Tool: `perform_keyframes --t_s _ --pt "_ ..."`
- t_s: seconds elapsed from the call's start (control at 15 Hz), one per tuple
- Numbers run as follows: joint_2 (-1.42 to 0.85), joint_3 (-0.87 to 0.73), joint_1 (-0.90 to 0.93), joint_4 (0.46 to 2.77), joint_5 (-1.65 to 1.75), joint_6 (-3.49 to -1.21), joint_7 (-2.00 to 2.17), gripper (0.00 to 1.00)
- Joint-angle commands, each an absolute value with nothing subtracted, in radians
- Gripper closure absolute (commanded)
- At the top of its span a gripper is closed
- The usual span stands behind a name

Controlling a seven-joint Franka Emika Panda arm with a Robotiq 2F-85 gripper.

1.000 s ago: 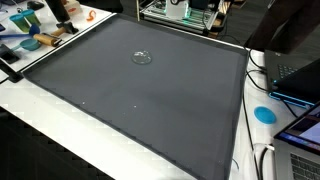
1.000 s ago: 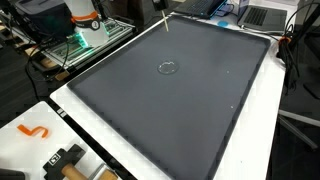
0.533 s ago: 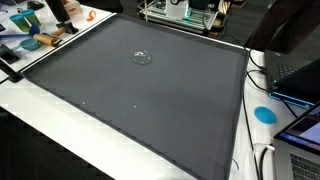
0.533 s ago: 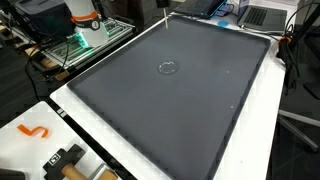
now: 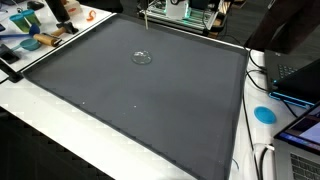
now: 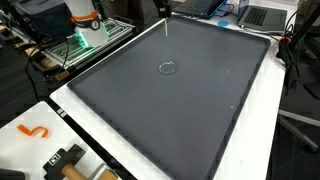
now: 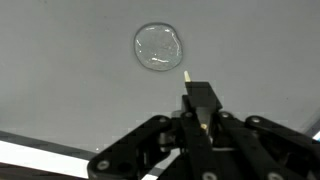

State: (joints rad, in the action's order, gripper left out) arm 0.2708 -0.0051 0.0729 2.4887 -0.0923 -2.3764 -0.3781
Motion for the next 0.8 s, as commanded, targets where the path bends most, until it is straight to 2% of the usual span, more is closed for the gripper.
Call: perform_keyframes --t_s 0.0,0.73 --pt "0.222 -0.012 0.076 2.481 -0.077 -2.411 -0.38 0.97" --pt "0.087 -0.009 0.054 2.494 -0.051 -2.585 -0.376 0.97"
